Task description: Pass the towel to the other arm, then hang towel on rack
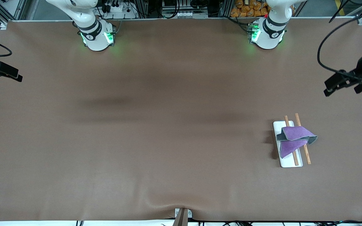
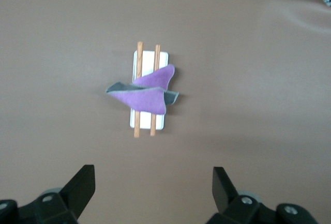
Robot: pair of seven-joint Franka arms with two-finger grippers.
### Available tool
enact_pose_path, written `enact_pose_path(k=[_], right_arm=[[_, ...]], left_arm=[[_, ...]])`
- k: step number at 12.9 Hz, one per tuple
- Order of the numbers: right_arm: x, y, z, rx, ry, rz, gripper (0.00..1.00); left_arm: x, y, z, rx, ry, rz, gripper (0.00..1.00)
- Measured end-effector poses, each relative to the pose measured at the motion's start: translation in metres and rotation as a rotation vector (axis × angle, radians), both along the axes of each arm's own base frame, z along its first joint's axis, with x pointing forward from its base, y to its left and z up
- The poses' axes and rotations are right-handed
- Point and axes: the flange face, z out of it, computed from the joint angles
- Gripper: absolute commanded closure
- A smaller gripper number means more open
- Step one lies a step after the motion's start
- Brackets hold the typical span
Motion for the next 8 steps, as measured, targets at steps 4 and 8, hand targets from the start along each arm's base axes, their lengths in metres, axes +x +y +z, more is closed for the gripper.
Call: enact_pose_path(k=[4,8], right_arm=[[0.000,0.000,0.000,0.000,0.000,0.001,0.00],[0.000,0.000,0.000,0.000,0.000,0.000,0.00]], left_arm=[[-0.012,-0.009,0.002,0.016,0.009,-0.010,0.00],[-0.019,-0.005,-0.002,0.026,0.022,0.000,0.00]])
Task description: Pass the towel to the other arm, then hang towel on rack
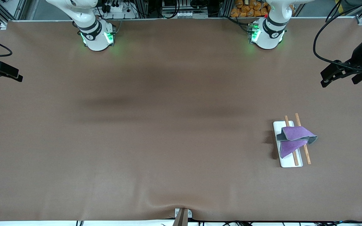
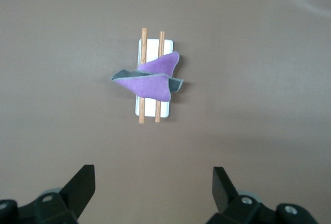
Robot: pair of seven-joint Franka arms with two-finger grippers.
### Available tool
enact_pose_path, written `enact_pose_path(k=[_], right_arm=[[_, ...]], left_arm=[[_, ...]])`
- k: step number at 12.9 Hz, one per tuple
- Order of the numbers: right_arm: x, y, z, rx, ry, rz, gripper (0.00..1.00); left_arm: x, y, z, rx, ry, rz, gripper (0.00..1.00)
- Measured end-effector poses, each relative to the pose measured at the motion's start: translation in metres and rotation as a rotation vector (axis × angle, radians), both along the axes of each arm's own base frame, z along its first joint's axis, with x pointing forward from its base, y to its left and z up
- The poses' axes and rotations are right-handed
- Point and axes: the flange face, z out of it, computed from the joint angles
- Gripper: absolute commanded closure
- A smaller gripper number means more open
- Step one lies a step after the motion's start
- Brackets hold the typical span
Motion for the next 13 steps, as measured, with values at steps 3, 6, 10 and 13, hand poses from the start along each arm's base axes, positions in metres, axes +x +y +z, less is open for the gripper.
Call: enact_pose_path(k=[3,6,10,13], right_arm=[[0.000,0.000,0.000,0.000,-0.003,0.000,0.00],[0.001,0.000,0.001,-0.001,-0.006,-0.001,0.00],[0.001,0.000,0.001,-0.001,-0.006,-0.001,0.00],[0.001,-0.001,0.001,-0.001,-0.011,-0.001,0.00]], left_arm=[[-0.003,0.009,0.000,0.003,0.003,0.013,0.00],[-0.003,0.011,-0.002,0.008,0.009,-0.040,0.00],[-0.004,0.012,-0.004,0.010,0.021,-0.059,0.00],[-0.004,0.010,-0.006,0.008,0.031,-0.062,0.00]])
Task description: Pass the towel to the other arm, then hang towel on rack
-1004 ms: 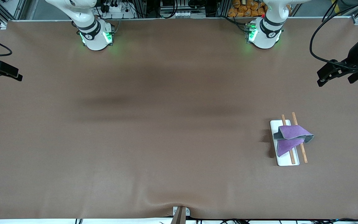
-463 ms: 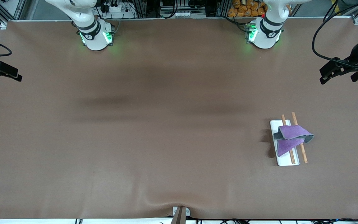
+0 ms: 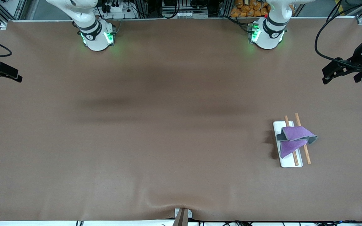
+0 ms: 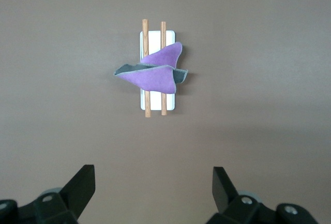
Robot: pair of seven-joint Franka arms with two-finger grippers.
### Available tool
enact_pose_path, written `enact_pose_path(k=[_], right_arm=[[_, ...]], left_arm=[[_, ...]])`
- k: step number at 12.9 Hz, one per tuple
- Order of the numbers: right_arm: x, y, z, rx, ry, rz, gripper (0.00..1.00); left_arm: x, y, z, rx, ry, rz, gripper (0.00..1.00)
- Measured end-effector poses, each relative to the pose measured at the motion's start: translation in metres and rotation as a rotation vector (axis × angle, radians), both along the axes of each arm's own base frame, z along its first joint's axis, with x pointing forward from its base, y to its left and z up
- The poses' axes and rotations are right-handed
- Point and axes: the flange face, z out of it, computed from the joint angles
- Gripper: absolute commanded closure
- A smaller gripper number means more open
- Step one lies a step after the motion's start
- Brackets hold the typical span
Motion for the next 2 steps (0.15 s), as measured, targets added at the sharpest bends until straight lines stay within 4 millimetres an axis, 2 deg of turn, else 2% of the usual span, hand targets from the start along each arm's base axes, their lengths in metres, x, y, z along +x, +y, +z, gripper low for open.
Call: enact_pose_path(k=[2], right_arm=[[0.0000,-0.0007,0.0000,0.000,-0.001,-0.002,0.00]], left_arm=[[-0.0013,0.0001,-0.0013,0.000,0.013,0.001,0.00]])
